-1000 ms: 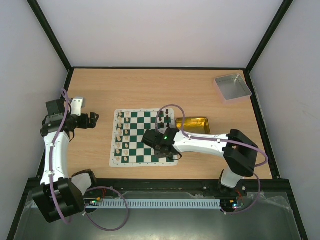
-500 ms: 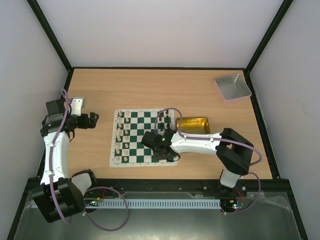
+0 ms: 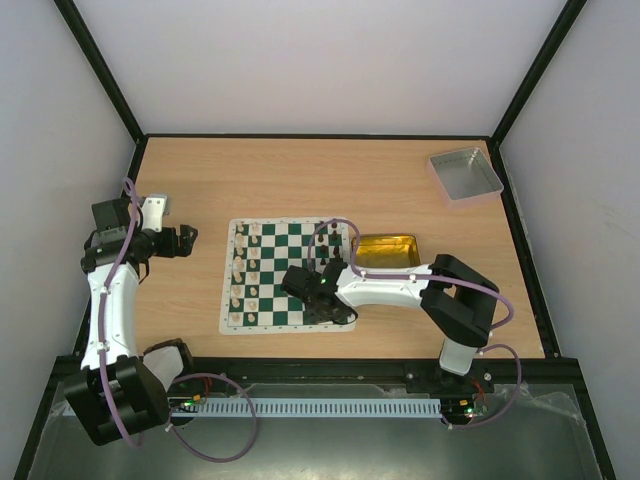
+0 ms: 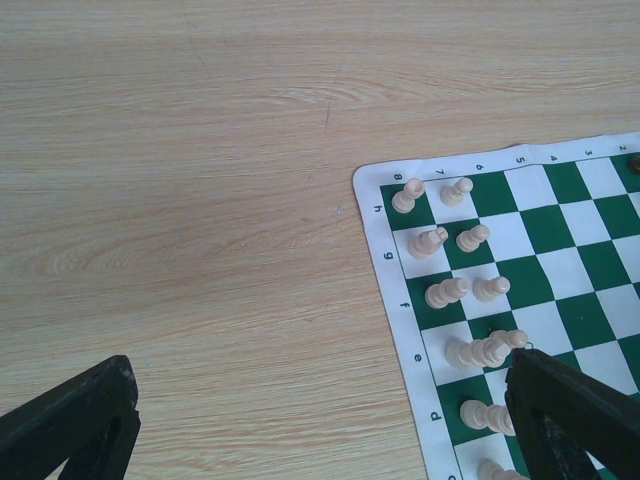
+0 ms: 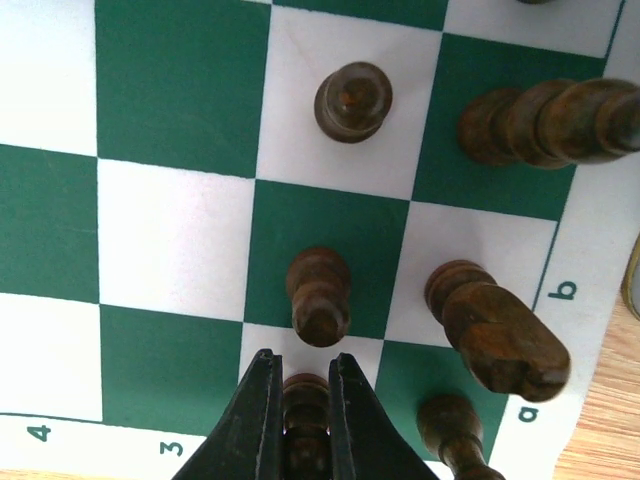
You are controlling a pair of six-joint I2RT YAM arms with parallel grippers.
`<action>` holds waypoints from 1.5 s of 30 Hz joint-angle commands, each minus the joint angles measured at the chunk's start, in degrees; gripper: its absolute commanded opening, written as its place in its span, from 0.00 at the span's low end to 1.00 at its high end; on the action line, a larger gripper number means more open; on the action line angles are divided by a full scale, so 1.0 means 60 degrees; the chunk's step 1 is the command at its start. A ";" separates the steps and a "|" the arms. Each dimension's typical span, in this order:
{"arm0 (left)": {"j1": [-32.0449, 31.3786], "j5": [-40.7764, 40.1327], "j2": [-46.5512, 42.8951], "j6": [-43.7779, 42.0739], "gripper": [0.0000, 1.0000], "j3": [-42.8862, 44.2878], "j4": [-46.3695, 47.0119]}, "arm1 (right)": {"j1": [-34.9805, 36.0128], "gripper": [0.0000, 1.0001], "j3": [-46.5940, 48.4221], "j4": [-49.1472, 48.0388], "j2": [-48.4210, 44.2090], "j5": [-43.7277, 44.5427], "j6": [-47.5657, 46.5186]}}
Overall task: Set up the chess pieces on the board
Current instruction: Place the chess piece on the chessboard.
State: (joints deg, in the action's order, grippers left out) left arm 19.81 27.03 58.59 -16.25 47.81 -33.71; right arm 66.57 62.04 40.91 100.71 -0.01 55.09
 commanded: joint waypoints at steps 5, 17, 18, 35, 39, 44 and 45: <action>0.0018 0.0066 -0.0129 0.0042 0.99 -0.0011 0.0056 | 0.0040 0.07 -0.0123 -0.0178 0.0224 0.0225 -0.0025; 0.0021 0.0073 -0.0070 0.0042 0.99 0.0007 0.0045 | 0.0042 0.17 0.0074 0.0078 0.0088 0.0276 -0.0039; 0.0019 0.0076 -0.0057 0.0042 0.99 0.0003 0.0039 | 0.0046 0.17 0.0119 0.0125 0.0059 0.0303 -0.0041; 0.0010 0.0045 -0.0108 0.0042 0.99 0.0006 0.0052 | 0.0039 0.33 0.0734 0.1157 -0.0883 0.0751 -0.0015; 0.0017 0.0041 -0.0166 0.0041 0.99 -0.0010 0.0053 | 0.0026 0.48 0.1122 0.1684 -0.1512 0.1362 -0.0121; 0.0021 0.0055 -0.0366 0.0044 0.99 -0.0071 0.0084 | -0.0244 0.71 0.0989 0.1606 -0.2610 0.2181 -0.0108; 0.0011 0.0083 -0.0390 0.0028 0.99 -0.0073 0.0084 | -0.0344 0.73 0.0868 0.1499 -0.2812 0.2257 -0.0145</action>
State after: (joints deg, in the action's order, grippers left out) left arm 19.81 26.98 57.78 -16.25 47.81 -33.71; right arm 65.93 67.57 47.79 88.36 7.49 54.22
